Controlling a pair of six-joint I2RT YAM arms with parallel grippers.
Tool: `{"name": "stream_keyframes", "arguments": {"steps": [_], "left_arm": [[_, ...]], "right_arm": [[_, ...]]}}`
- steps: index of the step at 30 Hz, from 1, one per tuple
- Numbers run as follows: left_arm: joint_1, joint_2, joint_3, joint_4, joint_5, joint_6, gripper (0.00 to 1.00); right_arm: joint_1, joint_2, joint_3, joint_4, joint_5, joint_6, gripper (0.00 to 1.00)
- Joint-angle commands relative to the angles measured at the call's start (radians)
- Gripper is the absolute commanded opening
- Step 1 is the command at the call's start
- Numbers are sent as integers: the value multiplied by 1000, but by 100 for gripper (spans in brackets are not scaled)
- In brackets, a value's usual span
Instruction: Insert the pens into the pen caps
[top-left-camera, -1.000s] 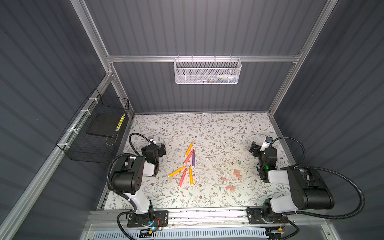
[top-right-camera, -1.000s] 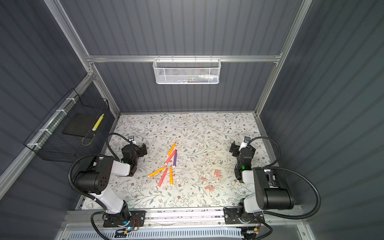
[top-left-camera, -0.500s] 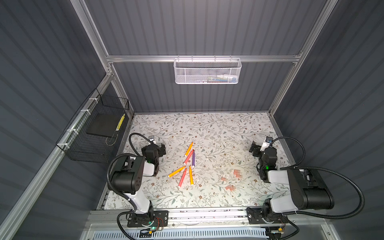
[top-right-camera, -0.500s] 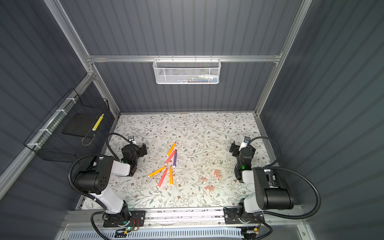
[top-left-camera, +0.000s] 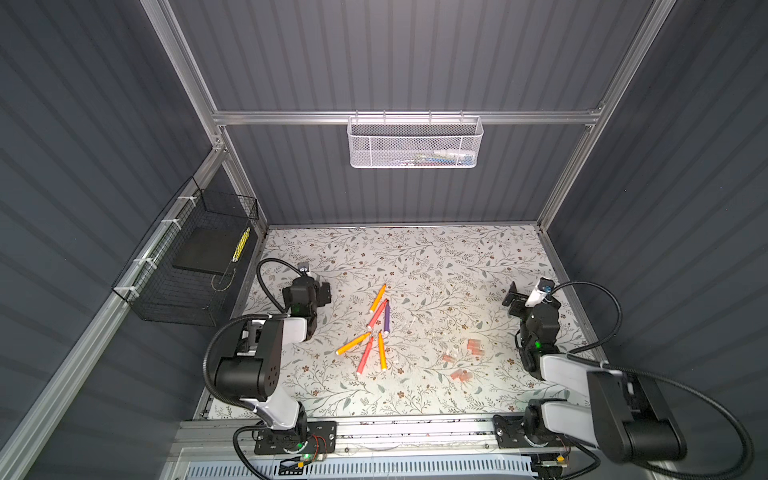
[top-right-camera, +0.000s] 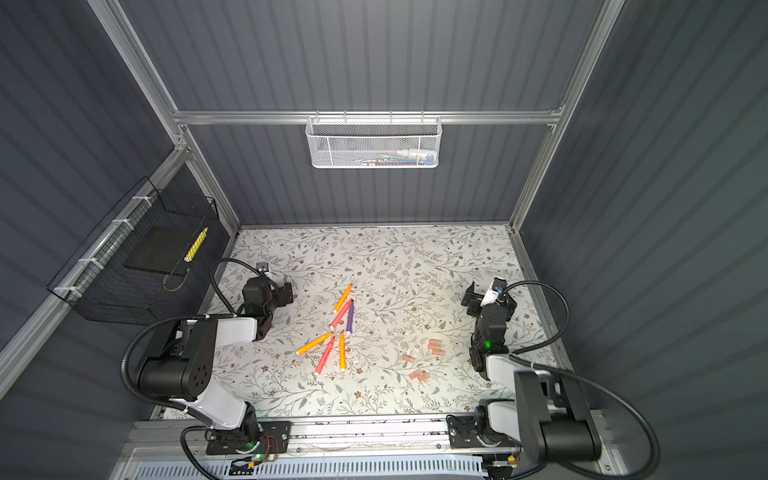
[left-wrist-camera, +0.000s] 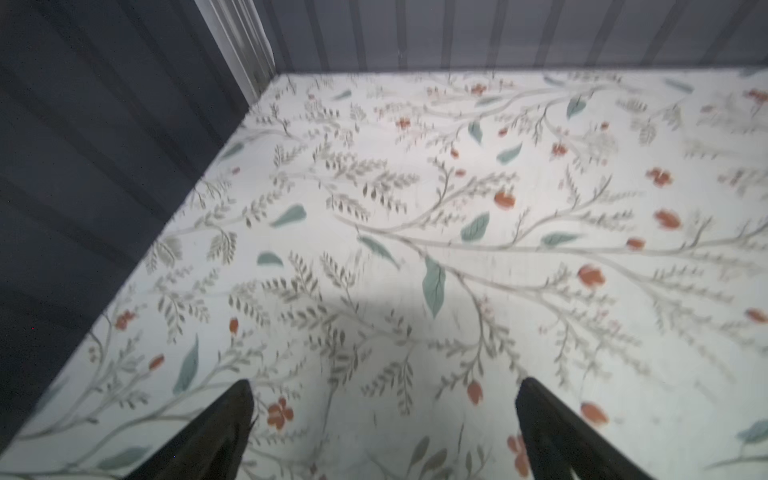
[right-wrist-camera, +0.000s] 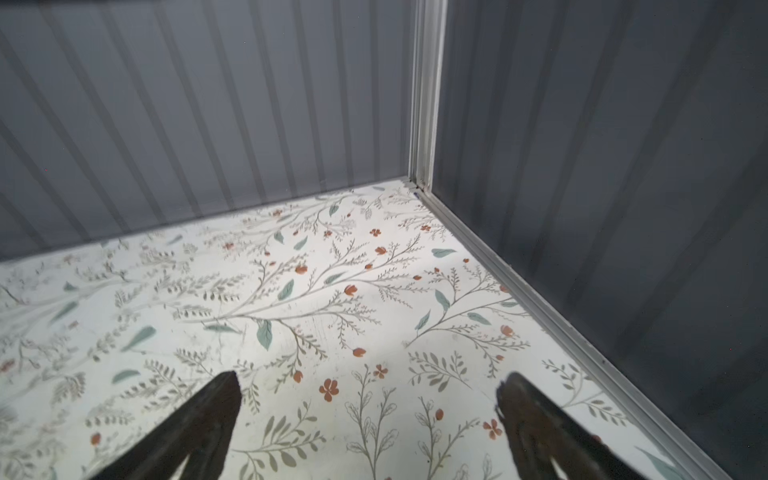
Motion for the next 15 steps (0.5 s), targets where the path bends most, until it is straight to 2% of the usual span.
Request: {"name": "stream_keyframes", "arguments": {"steps": [1,3,4,7,8,10,12,14,15], "left_arm": [[-4,-99,3,-120,26,-1,99],[-3,-194,-54,-75,61,-17,99],[-3,-253,-80,-67,74,-37,99],[-3,-420,-62,-228,105,-88,100],[-3,-472,-49,-292,166,-63,99],[-3,-549,-60,-329,292,-19,99],[-3,-612,-78,-310,331,-45,99],[-3,-666,-60,-373,241,-174,99],[-3,-685,-39,-424,202,-216,99]], "right_arm": [[2,-184,40,-217,148,156,99],[2,-272,80,-377,156,291,99],[1,-315,138,-545,147,368,99],[3,-389,369,-1022,-11,452,99],[3,-395,412,-1096,-88,463,99],[4,-405,464,-1198,-218,484,99],[4,-434,467,-1253,-250,549,99],[1,-490,410,-1205,-305,564,99],[2,-513,377,-1200,-306,614,99]]}}
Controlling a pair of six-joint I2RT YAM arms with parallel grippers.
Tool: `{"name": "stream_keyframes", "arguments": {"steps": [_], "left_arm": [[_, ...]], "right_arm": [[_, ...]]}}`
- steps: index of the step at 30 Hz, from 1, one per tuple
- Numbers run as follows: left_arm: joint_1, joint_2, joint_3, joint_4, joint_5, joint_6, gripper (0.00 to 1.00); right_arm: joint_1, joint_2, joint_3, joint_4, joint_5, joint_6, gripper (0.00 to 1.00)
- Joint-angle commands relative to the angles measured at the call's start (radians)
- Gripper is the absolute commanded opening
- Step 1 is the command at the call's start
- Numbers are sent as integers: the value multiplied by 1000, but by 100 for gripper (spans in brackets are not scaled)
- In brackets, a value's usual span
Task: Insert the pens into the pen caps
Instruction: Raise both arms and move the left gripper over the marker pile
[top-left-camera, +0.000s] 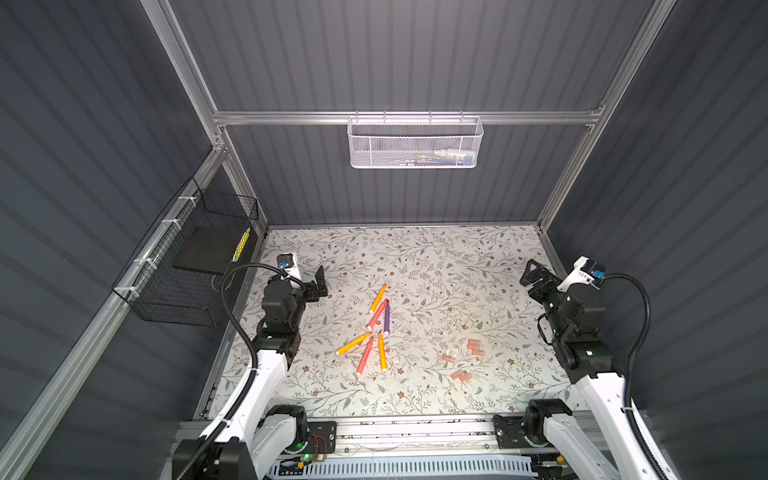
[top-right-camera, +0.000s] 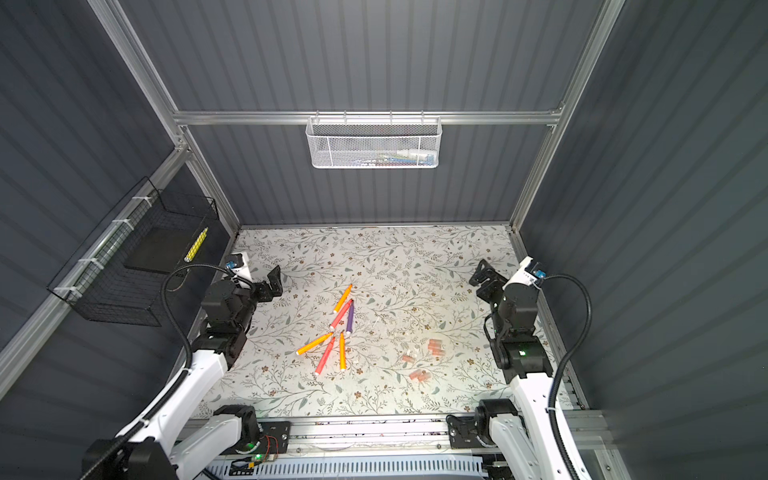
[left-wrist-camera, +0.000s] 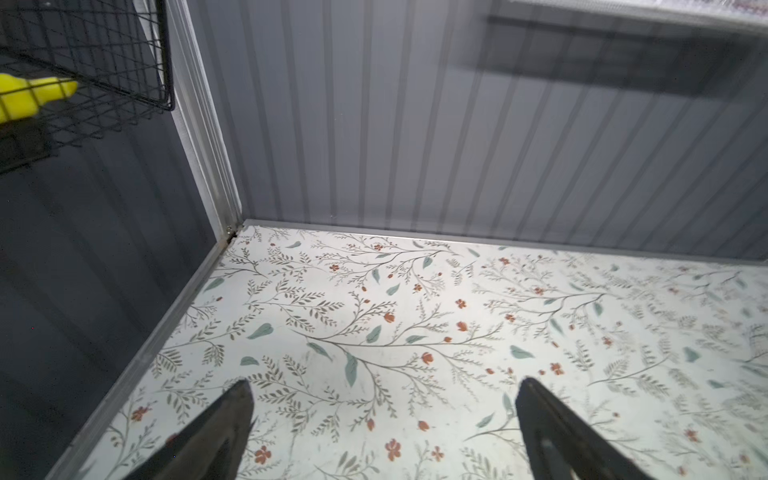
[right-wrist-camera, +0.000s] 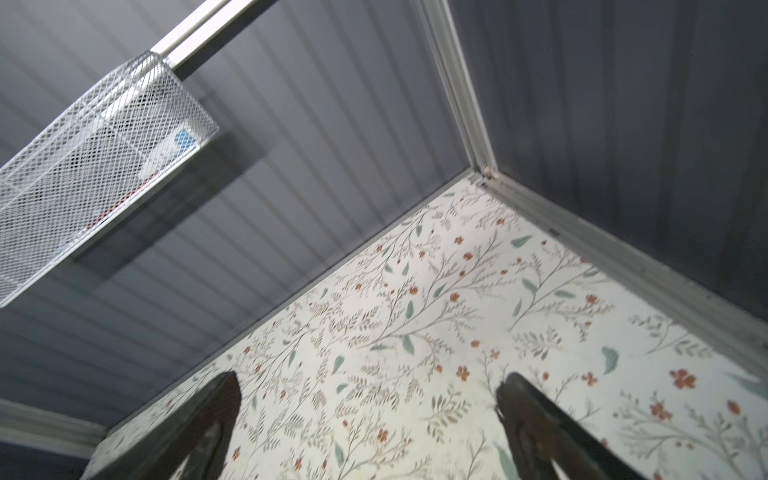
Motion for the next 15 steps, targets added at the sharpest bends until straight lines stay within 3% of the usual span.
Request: {"name": "stream_keyframes", "arguments": {"steps": [1,4,6,10,13,15], "left_arm": [[-1,-56,56,-211,-50,-133,99],[-2,-113,119,-384,-141,-184,99],[-2,-191,126,-440,-135,-216,99],[-2,-308,131,-567,-200,-322,100],[-2,-250,221,-713,-182,-336,99],[-2,-178,286,-849,-263,-434,100]], "right_arm": [[-3,-54,-95,-167,-112,170,99],[-5,-52,-186,51,-336,125,99],[6,-22,-225,151,-366,134,99],[107,74,-201,206,-257,72,99],[173,160,-125,141,-131,22,99],[173,208,-83,91,-60,4,99]]}}
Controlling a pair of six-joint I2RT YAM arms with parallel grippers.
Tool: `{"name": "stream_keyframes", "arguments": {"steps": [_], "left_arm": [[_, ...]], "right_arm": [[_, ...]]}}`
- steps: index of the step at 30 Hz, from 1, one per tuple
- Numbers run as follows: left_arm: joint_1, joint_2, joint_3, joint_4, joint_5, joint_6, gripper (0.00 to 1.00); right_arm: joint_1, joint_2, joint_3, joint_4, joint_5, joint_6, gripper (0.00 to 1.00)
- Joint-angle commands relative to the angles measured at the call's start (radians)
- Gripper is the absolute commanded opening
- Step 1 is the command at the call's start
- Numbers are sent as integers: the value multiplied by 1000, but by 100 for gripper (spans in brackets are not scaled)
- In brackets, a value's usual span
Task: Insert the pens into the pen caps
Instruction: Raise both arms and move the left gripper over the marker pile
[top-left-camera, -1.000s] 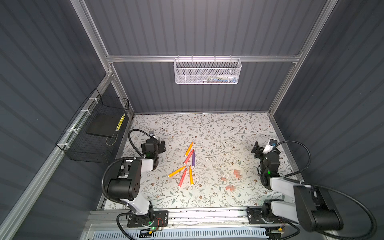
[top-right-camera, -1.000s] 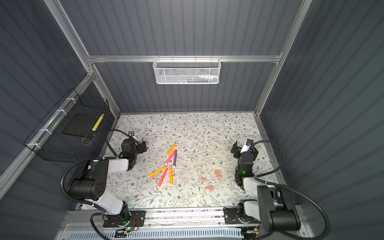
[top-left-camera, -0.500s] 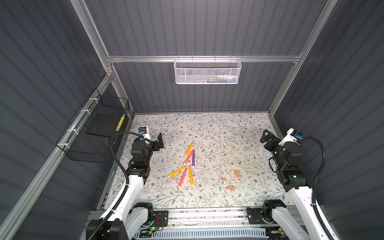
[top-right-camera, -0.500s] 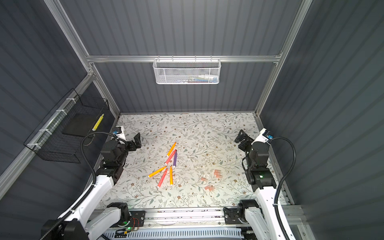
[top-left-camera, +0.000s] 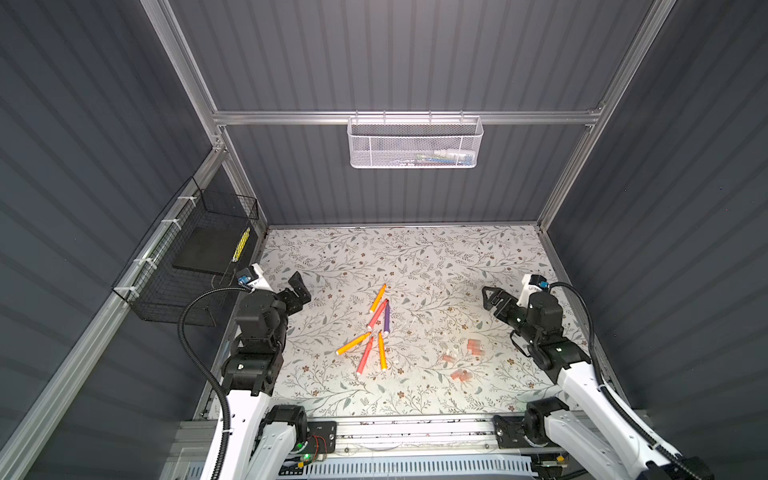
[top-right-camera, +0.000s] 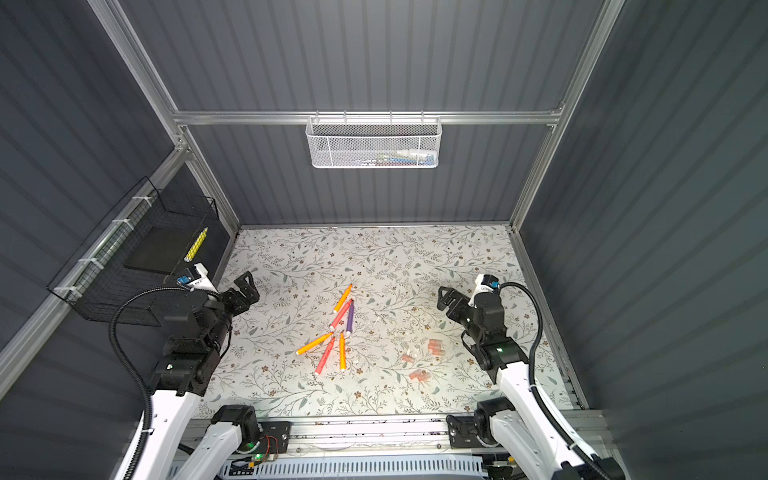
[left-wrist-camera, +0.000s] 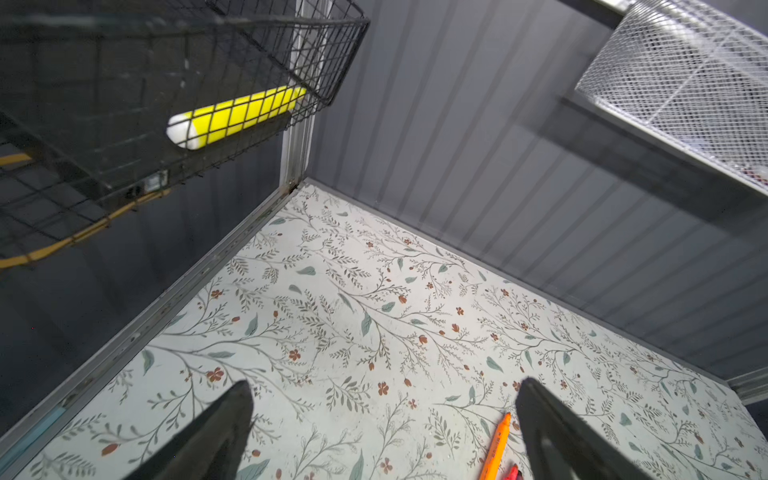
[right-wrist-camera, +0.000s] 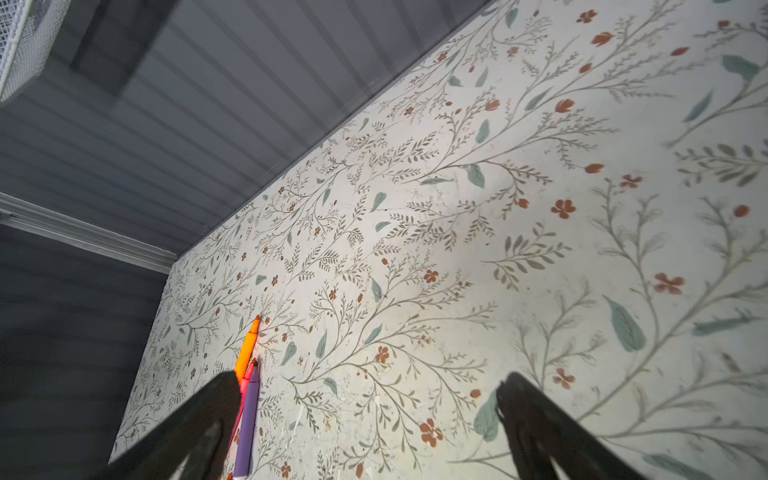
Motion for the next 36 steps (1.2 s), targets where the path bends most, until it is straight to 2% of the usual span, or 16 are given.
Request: {"name": "stream_keyframes", "arguments": {"steps": [1,2,3,6,7,9,11,13,15,20,24,26,28,30,32,36], "left_arm": [[-1,117,132,-384,-167,-224,99],[-1,140,172,-463,-238,-296,99],[-1,147,177,-486,-266,-317,99],[-1,94,127,-458,-343,-304,99],[-1,68,103,-425,-313,-260,99],[-1,38,89,-395,-166,-167,99],[-1,23,96,-395,-78,-140,99],[-1,15,104,-415,-62,-136,100],[-1,28,116,-451,-81,-155,100],[-2,86,140,-519,-43,-152,99],[-1,45,84,-447,148,-195,99],[-5,27,32,-402,258,-256,85],[-29,44,-17,-375,328,-302,79],[-126,73,-64,-342,308,-346,73],[-272,117,-81,-307,213,-384,72],[-553,282,-22,-255,29,-430,69]], "right_arm": [[7,56,86,-37,179,-72,99],[7,69,91,-47,239,-93,99],[7,75,88,-48,285,-111,99],[5,84,67,-44,423,-151,99],[4,86,51,-28,455,-144,99],[1,108,8,55,444,-150,99],[-2,156,-22,141,433,-152,99],[0,195,33,70,431,-140,99],[-1,233,48,70,428,-131,99],[0,250,48,85,420,-130,99],[1,255,51,84,415,-131,99],[1,252,47,85,414,-130,99],[1,249,44,88,413,-130,99],[1,247,42,90,411,-131,99],[2,250,42,91,410,-133,99],[7,252,46,88,411,-138,99]]}}
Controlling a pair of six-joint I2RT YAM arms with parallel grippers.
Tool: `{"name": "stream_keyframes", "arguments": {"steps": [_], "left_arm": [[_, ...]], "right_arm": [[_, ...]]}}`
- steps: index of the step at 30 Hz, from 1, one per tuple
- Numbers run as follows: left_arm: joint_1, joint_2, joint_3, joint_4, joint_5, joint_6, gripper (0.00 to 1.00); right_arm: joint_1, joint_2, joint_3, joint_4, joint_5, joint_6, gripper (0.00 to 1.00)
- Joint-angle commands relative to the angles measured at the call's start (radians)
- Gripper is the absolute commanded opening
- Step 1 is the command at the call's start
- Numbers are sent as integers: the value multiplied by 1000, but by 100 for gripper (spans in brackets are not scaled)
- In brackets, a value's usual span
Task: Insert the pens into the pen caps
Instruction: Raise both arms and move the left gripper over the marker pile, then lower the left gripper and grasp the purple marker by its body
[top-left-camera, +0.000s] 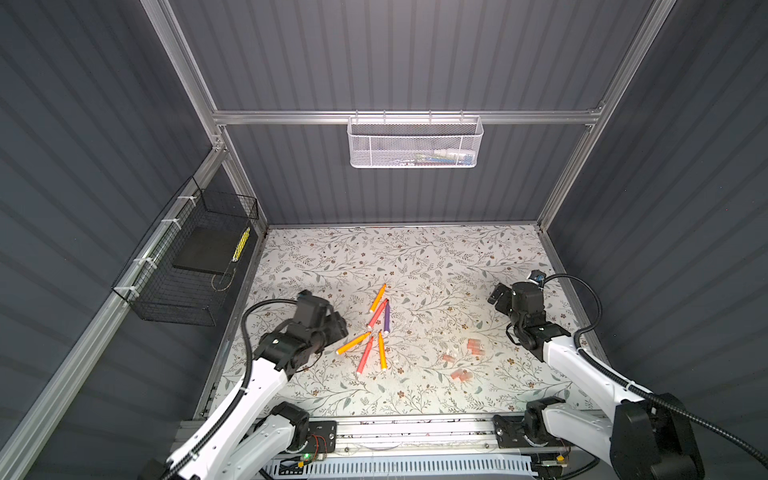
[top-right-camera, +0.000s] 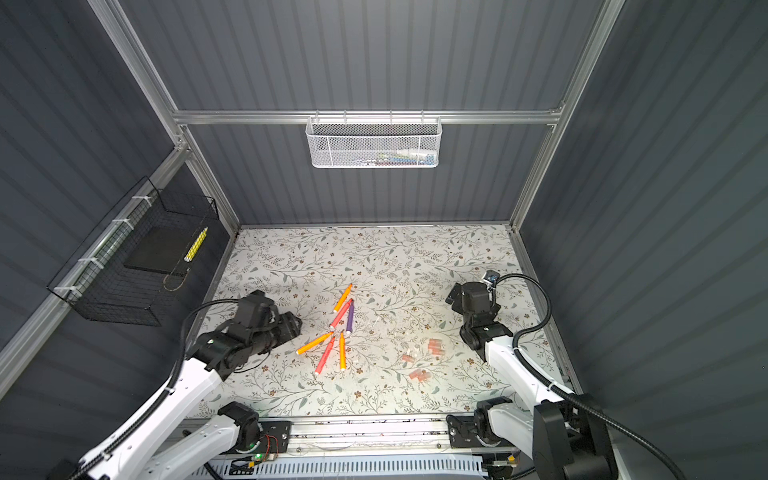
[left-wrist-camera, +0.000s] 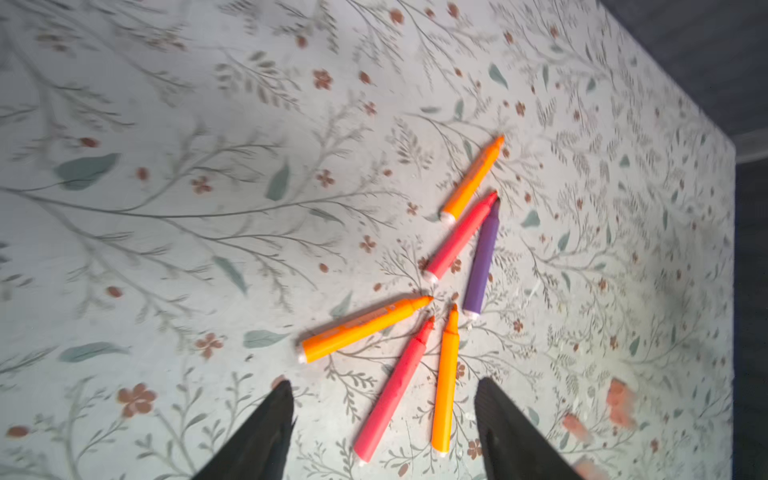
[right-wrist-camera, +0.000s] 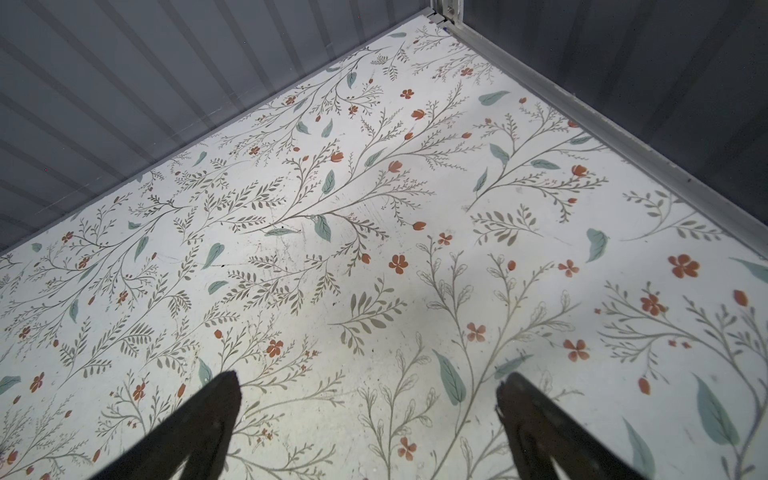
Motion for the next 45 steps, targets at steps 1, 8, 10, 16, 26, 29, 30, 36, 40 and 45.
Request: {"name": "stream_keyframes", "arguments": {"steps": [1,8,10,16,26,29,30,36,40,45], "left_arm": [[-174,131,60,86,-132,-64,68],[-350,512,271,67,-248,-54,60],[-364,581,304,66,-252,-60,58],[-373,742,390,45,-248,-52,56],[-373,986,558,-78,-285,-17,47],[-373,1016,564,-94,-314,-29,47],[-373,1019,561,-91,-318,-28,47],[-373,1030,564,-70,-309,1,50],[-368,1045,556,-37,-279,22,41],[-335,1062,539,-13,-234,36,28]], "right_arm": [[7,0,23,8,15,-11,99],[7,-13,12,11,11,-13,99],[9,-15,10,14,11,-15,99],[10,-6,16,18,11,-15,99],[12,4,25,8,10,-17,99],[12,0,23,12,10,-18,99],[12,2,24,12,11,-18,99],[13,4,35,5,11,-16,99],[27,-18,34,-20,16,19,99],[125,-40,-8,158,64,196,99]]}}
